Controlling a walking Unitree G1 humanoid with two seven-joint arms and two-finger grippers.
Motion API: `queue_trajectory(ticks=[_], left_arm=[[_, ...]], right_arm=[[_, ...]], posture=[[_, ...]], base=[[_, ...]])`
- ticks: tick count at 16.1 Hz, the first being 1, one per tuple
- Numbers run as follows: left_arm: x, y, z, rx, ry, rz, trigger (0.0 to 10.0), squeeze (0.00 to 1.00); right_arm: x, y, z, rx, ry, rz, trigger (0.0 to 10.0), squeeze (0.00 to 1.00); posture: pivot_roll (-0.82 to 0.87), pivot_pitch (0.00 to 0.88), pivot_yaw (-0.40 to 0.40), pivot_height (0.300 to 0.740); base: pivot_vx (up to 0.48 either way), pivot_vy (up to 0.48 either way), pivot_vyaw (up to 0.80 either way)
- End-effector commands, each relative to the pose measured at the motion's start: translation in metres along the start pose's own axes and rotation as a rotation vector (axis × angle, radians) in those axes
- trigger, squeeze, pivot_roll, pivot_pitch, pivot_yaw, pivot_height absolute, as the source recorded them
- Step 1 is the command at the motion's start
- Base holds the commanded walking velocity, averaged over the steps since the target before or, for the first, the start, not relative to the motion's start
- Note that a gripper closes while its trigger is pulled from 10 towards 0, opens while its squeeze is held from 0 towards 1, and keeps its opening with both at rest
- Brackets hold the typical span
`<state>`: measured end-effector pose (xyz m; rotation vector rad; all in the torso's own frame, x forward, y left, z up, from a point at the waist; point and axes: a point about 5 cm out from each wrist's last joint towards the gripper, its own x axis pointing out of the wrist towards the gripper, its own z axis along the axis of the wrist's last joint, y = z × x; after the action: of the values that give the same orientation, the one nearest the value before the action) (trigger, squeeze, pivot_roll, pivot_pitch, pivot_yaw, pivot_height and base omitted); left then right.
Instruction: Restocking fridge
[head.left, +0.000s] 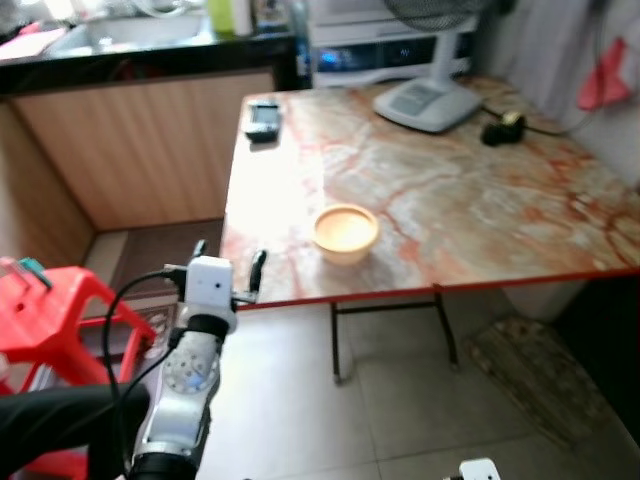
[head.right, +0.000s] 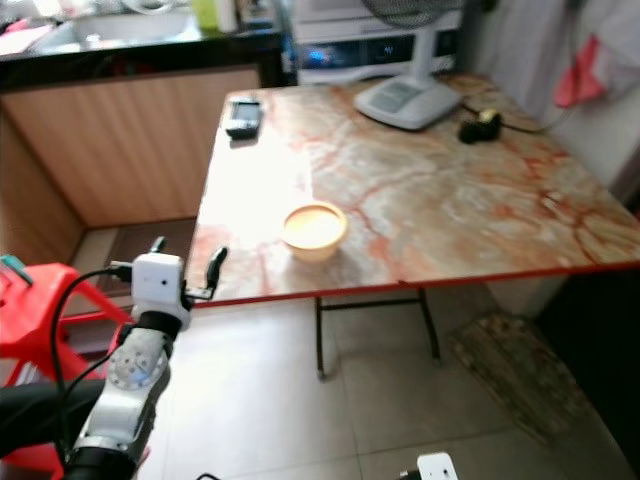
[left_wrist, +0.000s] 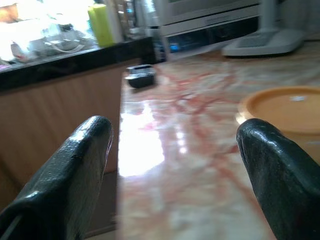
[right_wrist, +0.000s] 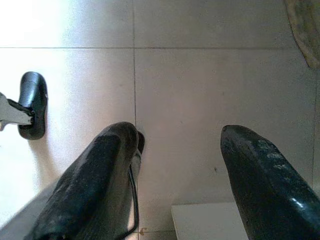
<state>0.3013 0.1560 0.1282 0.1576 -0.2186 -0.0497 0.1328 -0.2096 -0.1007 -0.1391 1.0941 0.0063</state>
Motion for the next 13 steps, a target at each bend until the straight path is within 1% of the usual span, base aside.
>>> queue_trajectory(ticks=[1,7,13], left_arm=[[0.0008,0.0011,0.0027,-0.001,-0.002,-0.002,10.0,0.00],[0.0010,0.0013,0.0044,-0.001,0.000,-0.001,10.0,0.00],[0.0018,-0.0024,0.0059,0.001,-0.001,-0.025,10.0,0.00]], right_arm=[[-0.0005,0.0007,-0.0035,0.006,0.009,-0.001,10.0,0.00],[-0.0005,0.0007,-0.0022,0.004,-0.001,0.006,10.0,0.00],[-0.0004,0.0012,-0.0026,0.007,0.006,0.007,10.0,0.00]], posture=[[0.08,0.014,0.027,0.740],[0.09,0.012,0.024,0.740],[0.09,0.013,0.025,0.740]], base=[[0.000,0.000,0.00],[0.000,0.000,0.00],[0.276,0.000,0.00]])
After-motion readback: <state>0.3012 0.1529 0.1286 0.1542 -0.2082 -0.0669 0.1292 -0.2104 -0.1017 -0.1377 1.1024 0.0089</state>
